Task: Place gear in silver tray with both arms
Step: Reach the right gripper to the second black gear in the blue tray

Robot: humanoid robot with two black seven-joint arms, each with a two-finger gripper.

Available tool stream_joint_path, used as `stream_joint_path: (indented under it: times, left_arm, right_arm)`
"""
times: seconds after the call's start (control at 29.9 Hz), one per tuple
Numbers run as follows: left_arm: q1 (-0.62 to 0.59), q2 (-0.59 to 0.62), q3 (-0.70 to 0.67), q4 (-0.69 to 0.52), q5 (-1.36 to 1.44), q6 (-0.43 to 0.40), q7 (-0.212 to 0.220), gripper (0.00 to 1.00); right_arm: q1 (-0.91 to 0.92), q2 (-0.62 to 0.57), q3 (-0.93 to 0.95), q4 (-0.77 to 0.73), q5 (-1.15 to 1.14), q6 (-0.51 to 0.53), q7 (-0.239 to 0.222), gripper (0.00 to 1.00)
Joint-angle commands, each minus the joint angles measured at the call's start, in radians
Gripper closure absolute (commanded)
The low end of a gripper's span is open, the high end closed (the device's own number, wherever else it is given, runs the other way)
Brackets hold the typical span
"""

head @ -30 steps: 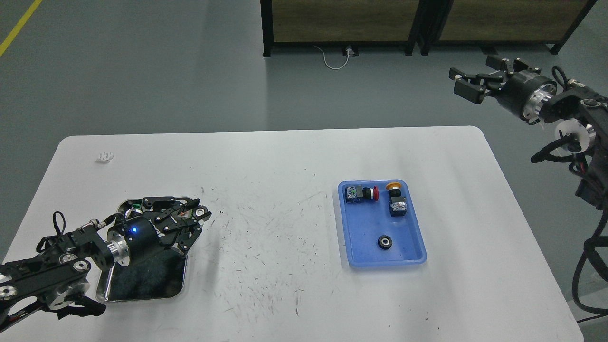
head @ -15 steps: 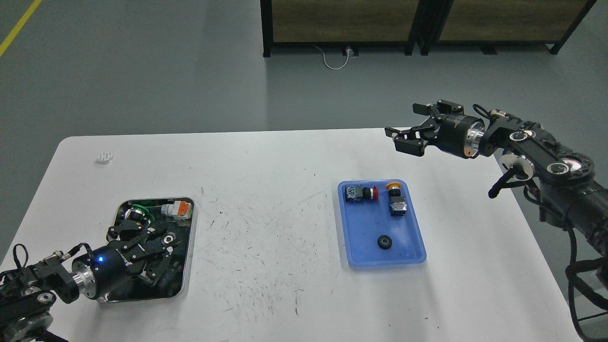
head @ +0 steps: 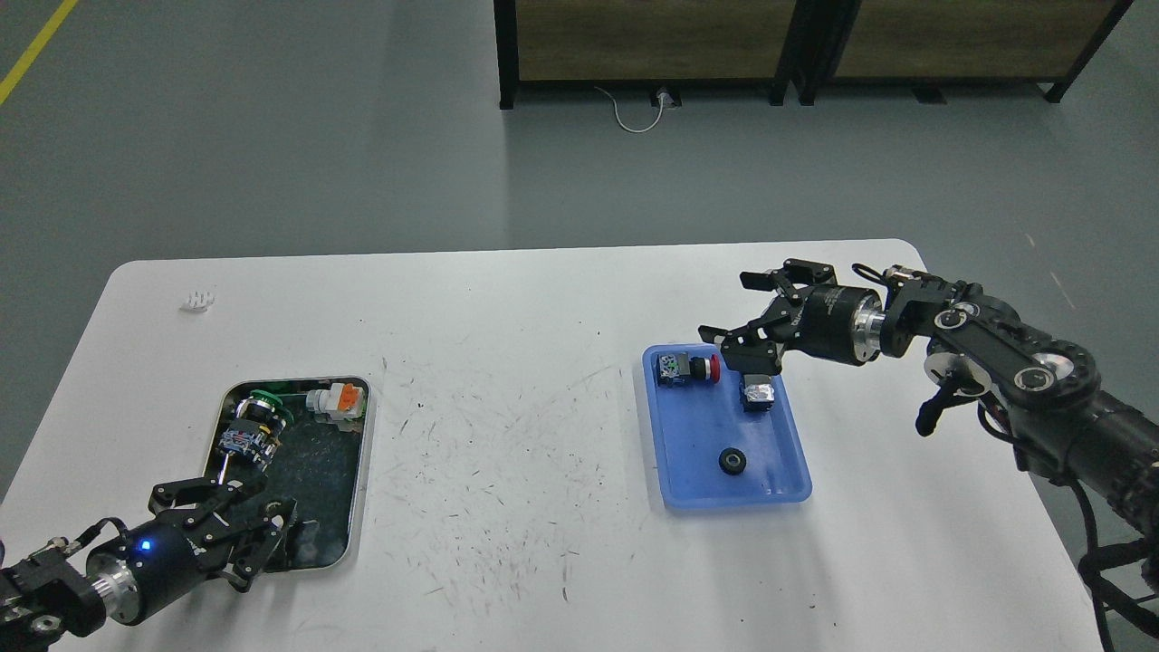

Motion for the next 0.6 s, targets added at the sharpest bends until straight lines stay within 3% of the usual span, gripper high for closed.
stream_joint_path:
  times: [0.0, 0.13, 0.27, 0.57]
  left_arm:
    - [0.015, -0.005, 0.001, 0.002, -0.005, 0.017, -0.004, 0.34]
    - [0.016, -0.014, 0.0, 0.002, -0.014, 0.034, -0.013, 0.23]
    - [0.007, -0.028, -0.002, 0.002, -0.056, 0.075, -0.012, 0.04]
    - [-0.005, -0.048, -0.049, 0.008, -0.071, 0.08, 0.005, 0.02]
  right_arm:
    - [-0.017, -0.017, 0.0, 0.035, 0.0, 0.0, 0.0, 0.01]
    - [-0.054, -0.058, -0.001, 0.094, 0.0, 0.0, -0.001, 0.01]
    - [-0.079, -0.095, -0.014, 0.121, 0.0, 0.0, -0.001, 0.01]
    - [-0.119, -0.127, -0.072, 0.137, -0.007, 0.0, -0.004, 0.01]
